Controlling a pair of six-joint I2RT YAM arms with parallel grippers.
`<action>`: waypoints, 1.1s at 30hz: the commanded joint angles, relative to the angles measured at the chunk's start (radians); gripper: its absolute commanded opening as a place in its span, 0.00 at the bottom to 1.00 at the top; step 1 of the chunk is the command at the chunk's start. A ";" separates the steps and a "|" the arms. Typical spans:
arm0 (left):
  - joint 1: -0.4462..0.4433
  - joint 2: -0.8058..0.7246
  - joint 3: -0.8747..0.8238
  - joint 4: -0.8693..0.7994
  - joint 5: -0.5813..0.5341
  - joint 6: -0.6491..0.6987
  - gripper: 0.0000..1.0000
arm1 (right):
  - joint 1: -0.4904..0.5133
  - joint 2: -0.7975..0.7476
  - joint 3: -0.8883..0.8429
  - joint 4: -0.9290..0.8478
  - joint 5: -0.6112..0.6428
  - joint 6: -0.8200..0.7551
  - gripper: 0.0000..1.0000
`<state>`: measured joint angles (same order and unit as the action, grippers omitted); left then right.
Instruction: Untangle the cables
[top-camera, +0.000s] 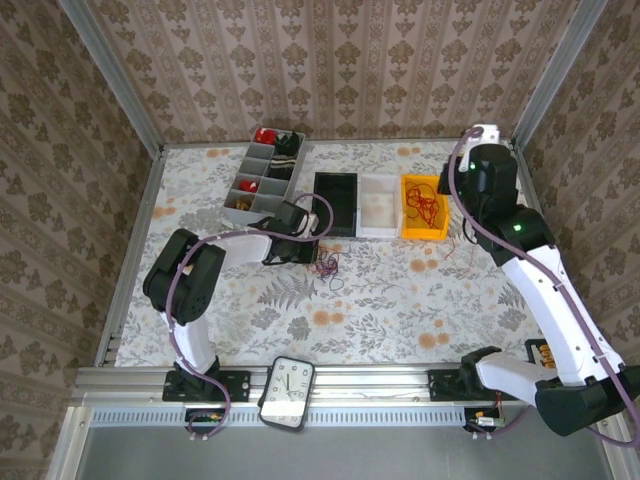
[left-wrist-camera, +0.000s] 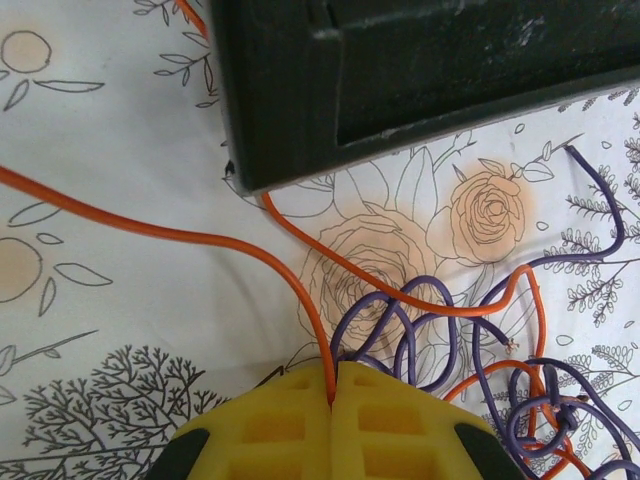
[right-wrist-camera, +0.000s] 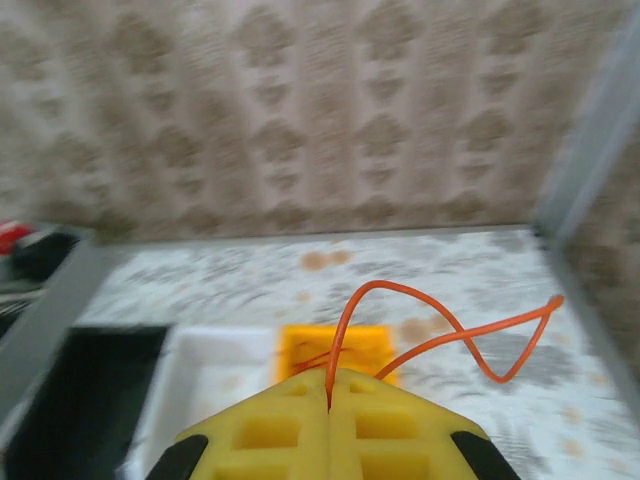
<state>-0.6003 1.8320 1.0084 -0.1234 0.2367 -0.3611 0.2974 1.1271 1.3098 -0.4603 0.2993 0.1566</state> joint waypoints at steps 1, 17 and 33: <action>-0.006 0.044 0.018 0.005 0.027 0.027 0.00 | 0.069 0.047 0.004 -0.050 -0.283 0.043 0.00; -0.006 -0.005 -0.031 0.019 -0.012 0.010 0.00 | 0.113 0.453 0.215 0.239 -0.650 0.263 0.00; -0.006 -0.036 -0.062 0.019 -0.042 0.012 0.00 | 0.005 0.860 0.377 0.102 -0.382 0.197 0.03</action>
<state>-0.6018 1.8149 0.9749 -0.0803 0.2207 -0.3611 0.2935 1.9324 1.6466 -0.2893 -0.1368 0.3702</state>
